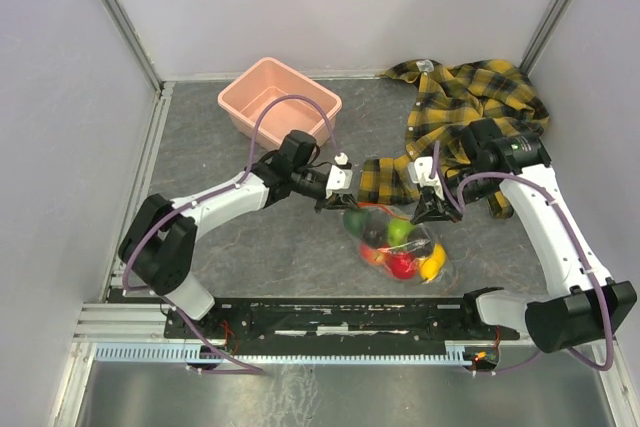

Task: Open the zip-top bag and remove the fake food
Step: Adjust the zipper food storage bag at the center of the board.

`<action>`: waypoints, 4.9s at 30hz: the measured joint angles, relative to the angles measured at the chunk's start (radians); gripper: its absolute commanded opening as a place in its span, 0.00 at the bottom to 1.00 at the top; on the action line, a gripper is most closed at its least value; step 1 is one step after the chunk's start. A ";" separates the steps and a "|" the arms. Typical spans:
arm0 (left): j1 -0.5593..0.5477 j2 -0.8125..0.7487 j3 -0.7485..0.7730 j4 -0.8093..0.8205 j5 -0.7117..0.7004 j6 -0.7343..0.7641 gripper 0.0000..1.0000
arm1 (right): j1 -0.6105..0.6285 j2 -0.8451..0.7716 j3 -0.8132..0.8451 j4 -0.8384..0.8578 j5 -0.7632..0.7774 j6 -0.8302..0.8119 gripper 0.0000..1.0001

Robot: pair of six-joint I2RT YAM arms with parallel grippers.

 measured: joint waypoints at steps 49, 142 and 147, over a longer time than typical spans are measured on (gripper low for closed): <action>-0.038 -0.134 0.264 -0.270 -0.361 -0.883 0.03 | 0.151 0.097 0.327 0.330 0.093 0.375 1.00; -0.032 -0.337 -0.648 1.443 -0.398 -1.199 0.03 | -0.020 0.049 0.027 0.233 -0.205 0.193 0.34; -0.033 -0.363 -0.611 1.269 -0.390 -1.113 0.03 | -0.027 0.049 0.017 0.293 -0.190 0.258 0.69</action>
